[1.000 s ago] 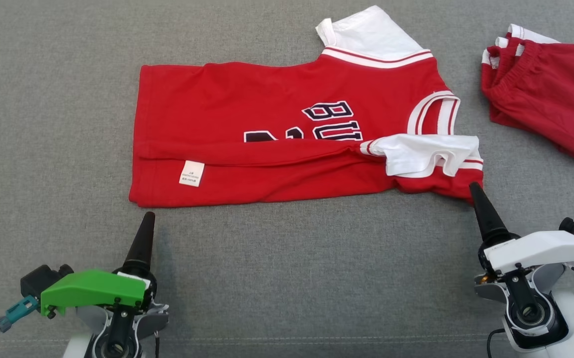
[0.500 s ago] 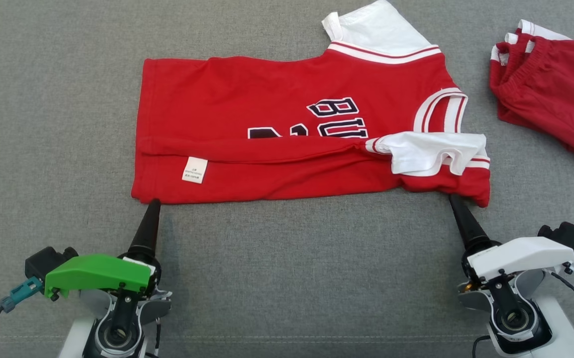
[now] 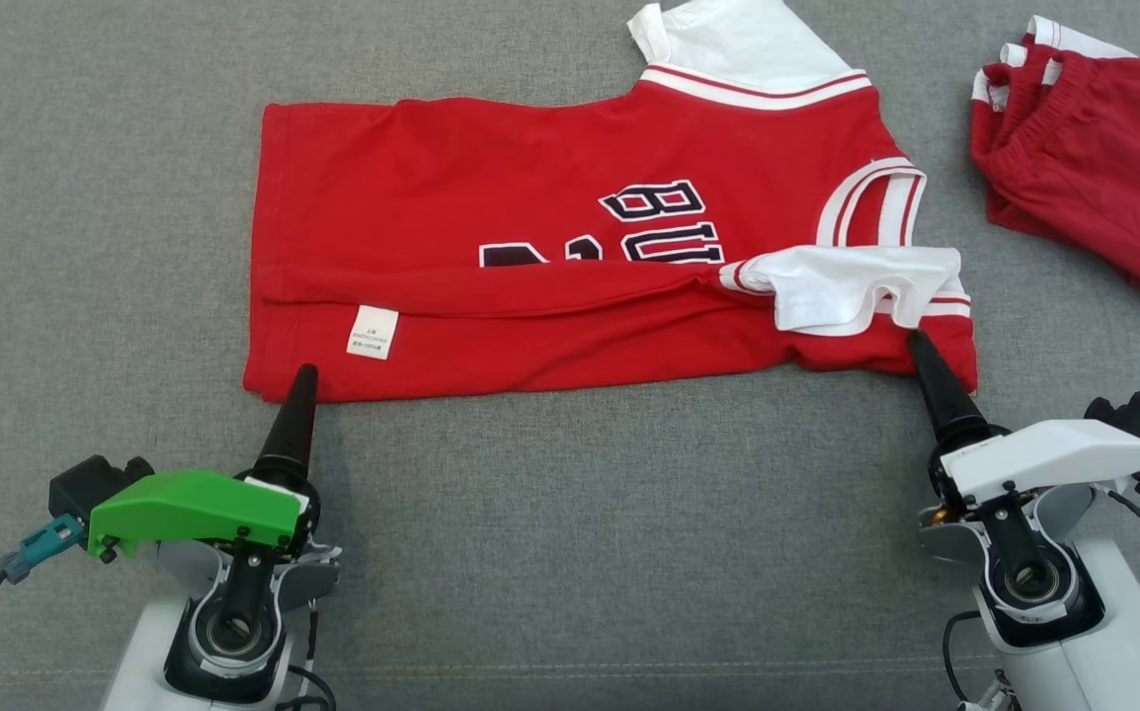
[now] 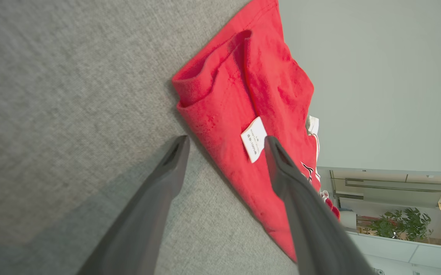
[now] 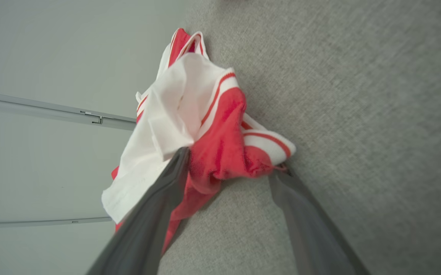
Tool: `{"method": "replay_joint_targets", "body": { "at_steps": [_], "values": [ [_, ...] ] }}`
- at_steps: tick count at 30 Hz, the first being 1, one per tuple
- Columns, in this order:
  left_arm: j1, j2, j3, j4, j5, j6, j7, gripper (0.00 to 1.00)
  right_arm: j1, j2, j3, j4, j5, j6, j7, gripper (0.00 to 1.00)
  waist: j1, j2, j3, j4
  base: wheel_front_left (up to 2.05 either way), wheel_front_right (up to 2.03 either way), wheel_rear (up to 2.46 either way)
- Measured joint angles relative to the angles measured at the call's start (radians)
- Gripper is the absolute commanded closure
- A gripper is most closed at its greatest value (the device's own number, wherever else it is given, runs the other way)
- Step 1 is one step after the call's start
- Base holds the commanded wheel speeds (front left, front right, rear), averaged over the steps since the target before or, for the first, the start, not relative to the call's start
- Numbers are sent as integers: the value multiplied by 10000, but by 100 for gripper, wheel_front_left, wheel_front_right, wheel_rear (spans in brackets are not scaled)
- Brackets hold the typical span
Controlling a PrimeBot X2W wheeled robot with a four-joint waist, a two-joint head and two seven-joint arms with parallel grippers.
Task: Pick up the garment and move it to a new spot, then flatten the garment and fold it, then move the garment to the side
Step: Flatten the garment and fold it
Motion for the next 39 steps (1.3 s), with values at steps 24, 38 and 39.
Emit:
{"method": "replay_joint_targets", "body": {
  "at_steps": [24, 38, 39],
  "values": [
    [-762, -121, -117, 1083, 2, -341, 6, 100, -728, -113, -73, 652, 61, 328, -17, 69, 0, 0, 181, 49, 0, 0, 0],
    [-690, -134, 102, 1304, -2, -823, -259, 100, -501, -658, -343, 894, 171, 566, 36, 100, 0, 0, -372, 115, 0, 0, 0],
    [-636, -136, 113, 1302, -4, -848, -278, 100, -439, -673, -376, 894, 178, 587, 36, 100, 0, 0, -407, 120, 0, 0, 0]
  ]
}}
